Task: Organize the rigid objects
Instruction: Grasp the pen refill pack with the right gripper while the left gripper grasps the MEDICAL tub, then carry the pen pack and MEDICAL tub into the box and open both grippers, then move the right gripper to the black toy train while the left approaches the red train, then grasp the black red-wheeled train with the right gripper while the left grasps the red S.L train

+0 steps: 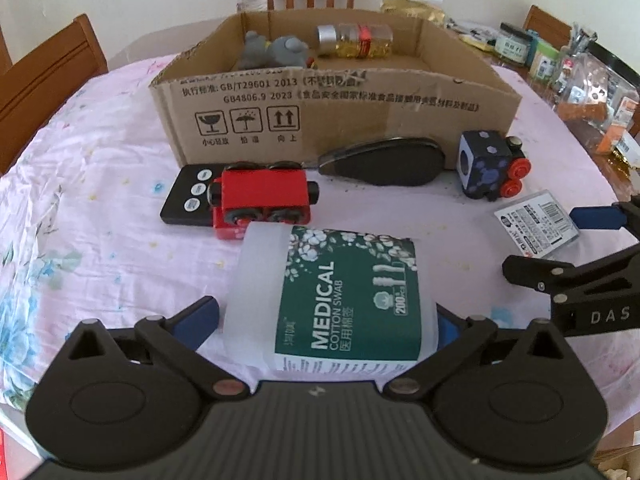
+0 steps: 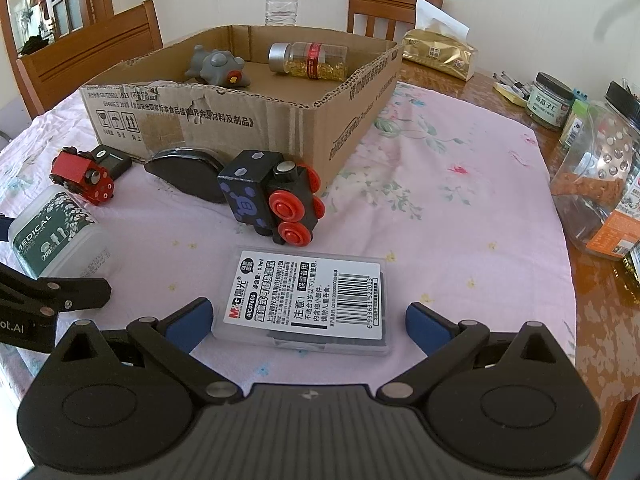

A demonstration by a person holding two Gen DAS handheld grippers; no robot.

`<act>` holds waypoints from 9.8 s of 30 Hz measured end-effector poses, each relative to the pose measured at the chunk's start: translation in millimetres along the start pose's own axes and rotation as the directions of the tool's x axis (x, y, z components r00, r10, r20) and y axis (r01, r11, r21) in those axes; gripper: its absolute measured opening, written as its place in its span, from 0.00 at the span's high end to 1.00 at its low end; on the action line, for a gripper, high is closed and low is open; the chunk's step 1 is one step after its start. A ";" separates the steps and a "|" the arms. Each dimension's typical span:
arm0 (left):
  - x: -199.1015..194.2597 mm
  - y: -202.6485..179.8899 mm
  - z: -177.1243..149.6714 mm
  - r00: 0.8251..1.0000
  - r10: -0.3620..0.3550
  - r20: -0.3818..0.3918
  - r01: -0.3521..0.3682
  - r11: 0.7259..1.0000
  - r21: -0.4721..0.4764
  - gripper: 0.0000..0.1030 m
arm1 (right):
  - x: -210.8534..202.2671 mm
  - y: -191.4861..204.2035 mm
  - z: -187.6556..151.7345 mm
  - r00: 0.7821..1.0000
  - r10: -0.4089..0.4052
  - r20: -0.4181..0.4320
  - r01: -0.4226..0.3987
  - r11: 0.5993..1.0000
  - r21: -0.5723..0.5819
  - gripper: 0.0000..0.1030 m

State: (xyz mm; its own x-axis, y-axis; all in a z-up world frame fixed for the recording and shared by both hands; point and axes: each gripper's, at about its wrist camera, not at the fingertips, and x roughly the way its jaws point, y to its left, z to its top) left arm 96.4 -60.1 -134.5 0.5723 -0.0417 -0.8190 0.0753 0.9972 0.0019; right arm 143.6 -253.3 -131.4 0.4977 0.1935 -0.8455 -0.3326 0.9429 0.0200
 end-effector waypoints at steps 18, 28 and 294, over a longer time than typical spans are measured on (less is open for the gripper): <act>-13.8 -1.5 5.7 1.000 -0.027 0.015 0.027 0.999 0.024 0.05 | 7.4 9.7 10.8 1.000 -0.004 -0.024 0.005 1.000 0.006 0.00; -13.9 -3.8 14.6 0.999 -0.044 -0.005 0.044 0.999 0.022 0.19 | 9.3 11.8 15.5 0.999 -0.007 -0.032 0.008 1.000 0.010 0.02; -5.0 27.4 33.7 0.995 -0.088 -0.040 0.094 0.977 0.191 0.46 | -9.2 35.3 37.0 0.998 -0.014 -0.063 0.011 0.999 -0.050 0.47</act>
State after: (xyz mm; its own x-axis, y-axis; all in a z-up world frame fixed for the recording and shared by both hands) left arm 123.1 -34.6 -111.0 0.5301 -0.1270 -0.8384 0.2837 0.9583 0.0341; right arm 156.9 -211.7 -103.2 0.4508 0.1624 -0.8777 -0.3667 0.9302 -0.0162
